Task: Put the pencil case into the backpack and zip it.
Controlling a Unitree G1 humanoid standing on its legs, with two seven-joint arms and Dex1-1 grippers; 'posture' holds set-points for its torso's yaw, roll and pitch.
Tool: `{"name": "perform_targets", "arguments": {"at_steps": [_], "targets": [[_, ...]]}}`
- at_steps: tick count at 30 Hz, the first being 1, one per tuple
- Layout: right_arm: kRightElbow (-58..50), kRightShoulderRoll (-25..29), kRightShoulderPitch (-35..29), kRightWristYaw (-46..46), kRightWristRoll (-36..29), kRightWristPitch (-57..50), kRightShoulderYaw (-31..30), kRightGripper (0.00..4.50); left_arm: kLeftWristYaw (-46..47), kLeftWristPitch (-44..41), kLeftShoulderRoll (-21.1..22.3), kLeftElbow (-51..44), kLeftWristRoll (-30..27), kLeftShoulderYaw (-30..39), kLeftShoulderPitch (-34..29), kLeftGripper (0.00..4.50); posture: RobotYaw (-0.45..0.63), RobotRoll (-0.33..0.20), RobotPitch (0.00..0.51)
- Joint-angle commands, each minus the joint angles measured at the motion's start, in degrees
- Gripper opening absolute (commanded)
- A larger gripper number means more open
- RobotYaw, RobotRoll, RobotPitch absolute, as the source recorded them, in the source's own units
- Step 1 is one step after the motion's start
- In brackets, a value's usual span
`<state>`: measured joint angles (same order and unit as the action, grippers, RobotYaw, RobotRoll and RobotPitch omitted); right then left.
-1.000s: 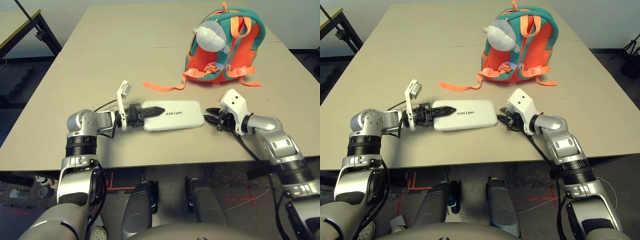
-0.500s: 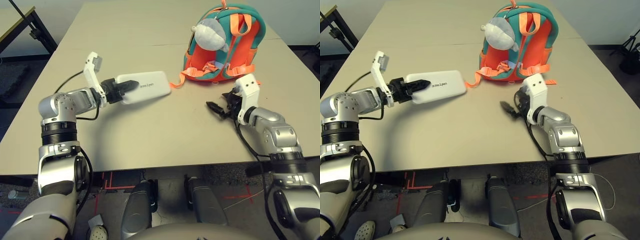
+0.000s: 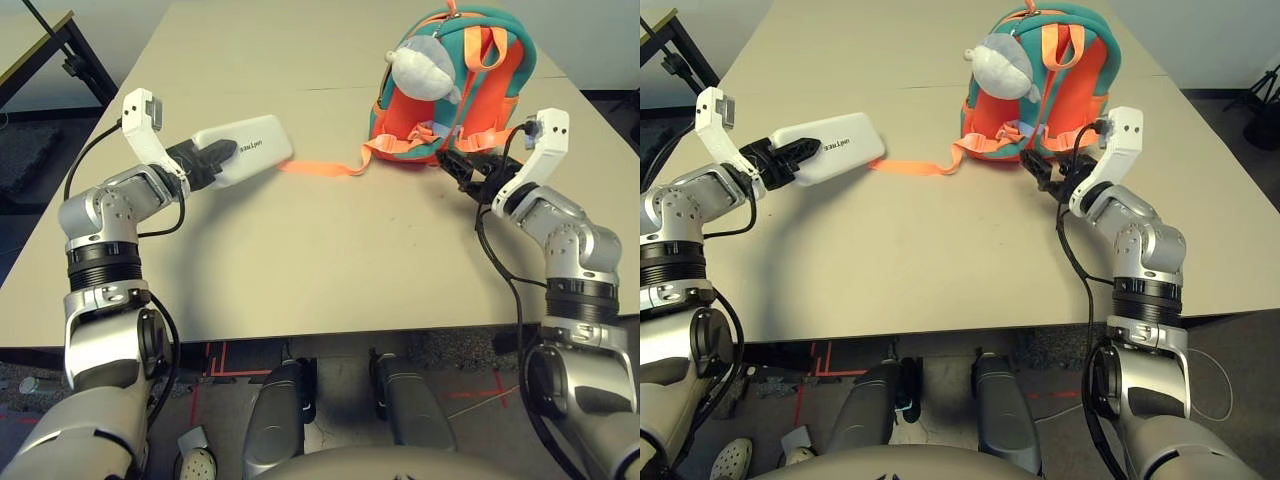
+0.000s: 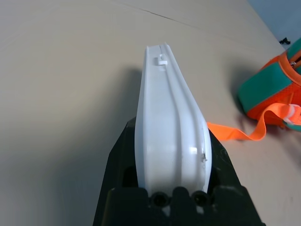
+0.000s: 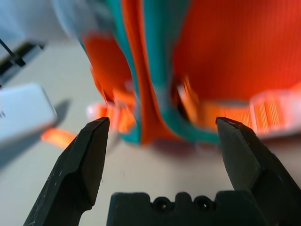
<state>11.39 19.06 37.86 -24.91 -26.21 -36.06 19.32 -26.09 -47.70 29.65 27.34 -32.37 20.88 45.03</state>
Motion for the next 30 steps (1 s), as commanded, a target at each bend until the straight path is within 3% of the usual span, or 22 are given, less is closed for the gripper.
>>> {"name": "perform_targets", "arguments": {"at_steps": [1,17,27,30], "targets": [[3.1,-0.9,1.9,0.9,0.0,3.4,-0.1,4.50,0.5,2.5,-0.5,0.6,0.7,0.4,2.1,1.19,-0.15,0.000,0.156],[25.5,-3.0,11.4,1.0,8.1,22.6,-5.3,4.50,-0.3,5.1,-1.4,2.6,1.8,-0.4,2.8,1.19,-0.12,0.000,0.136],[27.8,-2.7,11.9,0.5,8.3,24.9,-5.8,0.94,-0.9,6.1,-1.6,3.3,2.0,-1.1,2.7,1.19,-0.13,0.000,0.133],[27.2,-2.7,11.7,0.4,8.3,24.8,-6.0,0.75,-1.1,6.5,-1.8,3.6,2.1,-1.4,2.7,1.19,-0.13,0.000,0.133]]}}
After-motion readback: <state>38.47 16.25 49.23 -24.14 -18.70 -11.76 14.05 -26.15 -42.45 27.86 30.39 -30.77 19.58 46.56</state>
